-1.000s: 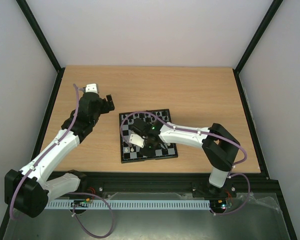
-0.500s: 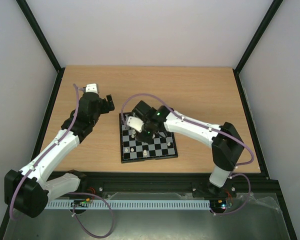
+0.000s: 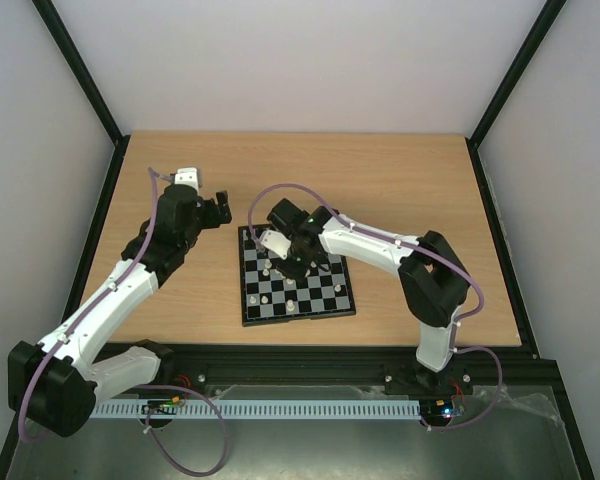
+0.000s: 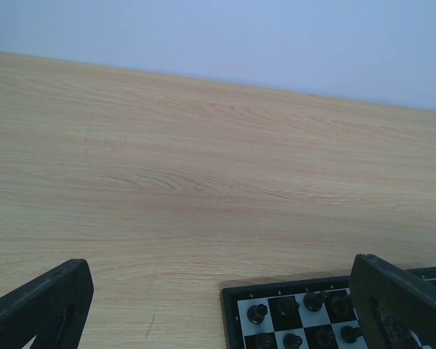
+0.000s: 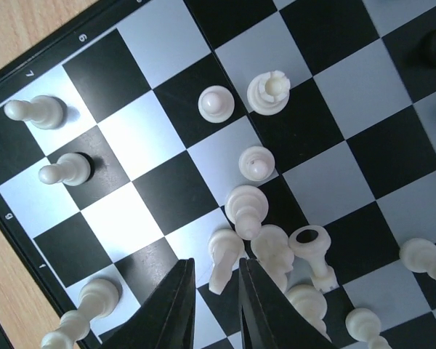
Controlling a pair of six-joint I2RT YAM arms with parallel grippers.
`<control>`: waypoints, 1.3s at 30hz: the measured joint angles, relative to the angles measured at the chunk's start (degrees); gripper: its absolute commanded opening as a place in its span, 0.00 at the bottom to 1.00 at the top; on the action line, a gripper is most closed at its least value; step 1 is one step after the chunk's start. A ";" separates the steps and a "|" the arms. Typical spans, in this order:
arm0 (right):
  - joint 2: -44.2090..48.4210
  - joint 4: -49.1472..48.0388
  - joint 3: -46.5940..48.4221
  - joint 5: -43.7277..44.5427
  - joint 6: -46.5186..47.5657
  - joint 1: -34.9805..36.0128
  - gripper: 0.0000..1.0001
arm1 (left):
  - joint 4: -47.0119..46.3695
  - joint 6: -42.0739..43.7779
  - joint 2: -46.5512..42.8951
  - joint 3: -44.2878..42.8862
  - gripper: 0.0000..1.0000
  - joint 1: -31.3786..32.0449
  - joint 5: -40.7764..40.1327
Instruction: Set up the chess pieces on the board
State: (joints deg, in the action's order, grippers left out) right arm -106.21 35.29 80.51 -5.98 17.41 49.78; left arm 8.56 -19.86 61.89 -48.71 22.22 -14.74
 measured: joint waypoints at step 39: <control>-4.26 1.01 -0.11 -1.09 -1.18 0.00 0.16 | 0.15 0.83 0.02 -0.11 0.99 0.00 0.90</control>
State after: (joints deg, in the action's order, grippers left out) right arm -110.48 36.29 80.40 -7.07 16.23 49.78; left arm 8.71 -19.03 61.91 -48.82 22.22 -13.85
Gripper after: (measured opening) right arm 0.124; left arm 0.993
